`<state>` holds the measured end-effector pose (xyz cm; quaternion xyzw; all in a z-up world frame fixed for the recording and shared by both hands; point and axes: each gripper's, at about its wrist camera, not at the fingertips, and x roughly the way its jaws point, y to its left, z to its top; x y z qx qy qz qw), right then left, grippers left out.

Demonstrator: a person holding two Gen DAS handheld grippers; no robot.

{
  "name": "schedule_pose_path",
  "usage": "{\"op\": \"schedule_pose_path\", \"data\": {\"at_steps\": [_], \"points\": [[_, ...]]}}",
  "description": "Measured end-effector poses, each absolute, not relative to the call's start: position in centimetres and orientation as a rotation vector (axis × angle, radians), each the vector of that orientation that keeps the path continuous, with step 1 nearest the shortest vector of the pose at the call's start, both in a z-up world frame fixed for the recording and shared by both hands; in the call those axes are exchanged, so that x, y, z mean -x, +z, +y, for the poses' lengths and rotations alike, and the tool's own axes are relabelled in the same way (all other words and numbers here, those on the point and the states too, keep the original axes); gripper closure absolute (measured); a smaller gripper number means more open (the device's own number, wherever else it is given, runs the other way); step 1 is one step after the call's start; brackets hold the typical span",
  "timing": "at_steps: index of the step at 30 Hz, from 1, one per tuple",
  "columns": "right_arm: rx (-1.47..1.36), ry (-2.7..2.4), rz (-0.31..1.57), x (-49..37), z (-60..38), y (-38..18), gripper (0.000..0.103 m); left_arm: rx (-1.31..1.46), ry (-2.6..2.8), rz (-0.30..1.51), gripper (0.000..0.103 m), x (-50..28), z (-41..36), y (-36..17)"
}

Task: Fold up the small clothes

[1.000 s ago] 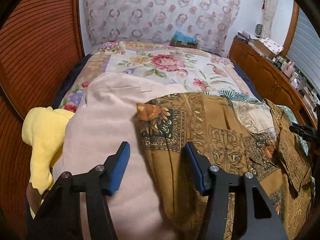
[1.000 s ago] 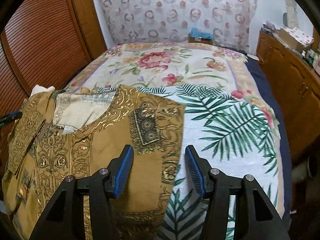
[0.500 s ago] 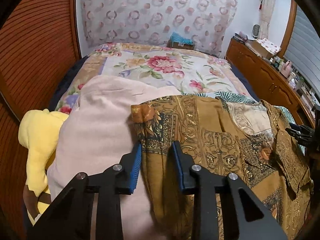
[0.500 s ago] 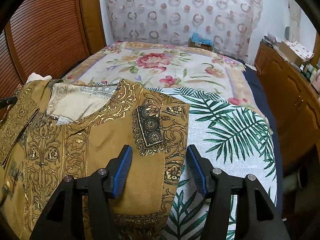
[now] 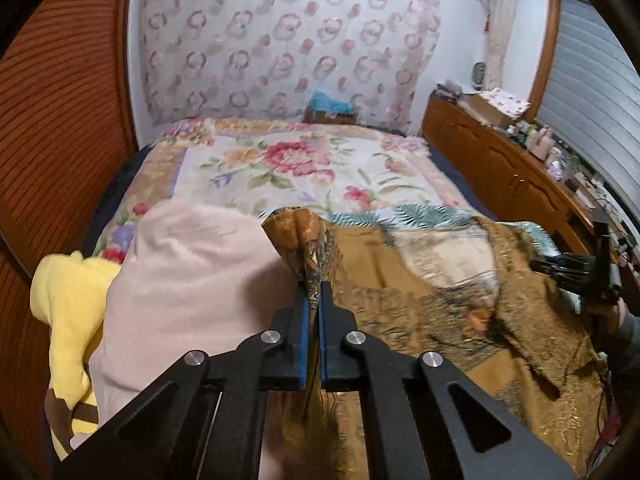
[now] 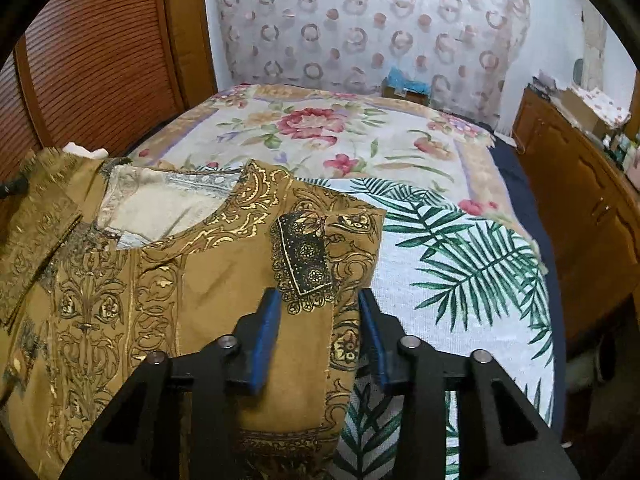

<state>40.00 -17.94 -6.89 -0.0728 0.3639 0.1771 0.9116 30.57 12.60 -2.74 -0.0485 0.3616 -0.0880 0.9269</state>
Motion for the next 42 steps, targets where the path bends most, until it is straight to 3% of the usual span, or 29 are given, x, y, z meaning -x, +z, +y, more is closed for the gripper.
{"op": "schedule_pose_path", "data": {"at_steps": [1,4,19,25,34,42], "points": [[0.147,0.381,0.754,-40.0,-17.9,-6.9,0.093,0.098,-0.193,0.731,0.099,-30.3,12.3,-2.2],[0.153,0.388,0.751,-39.8,-17.9,-6.5,0.097,0.091,-0.227,0.698,0.099,-29.3,11.4,-0.8],[0.084,0.448,0.468,-25.6,-21.0,1.6,0.098,0.086,-0.294,0.508,0.099,-17.7,10.1,5.0],[0.066,0.46,0.394,-17.6,-22.6,1.0,0.098,0.098,-0.268,0.46,0.099,-11.5,11.3,3.6],[0.028,0.433,0.401,-7.7,-24.6,-4.5,0.098,0.128,-0.237,0.451,0.099,-4.3,12.7,0.0],[0.053,0.432,0.418,1.3,-25.6,-4.2,0.098,0.151,-0.213,0.466,0.099,0.9,14.1,-1.3]]}}
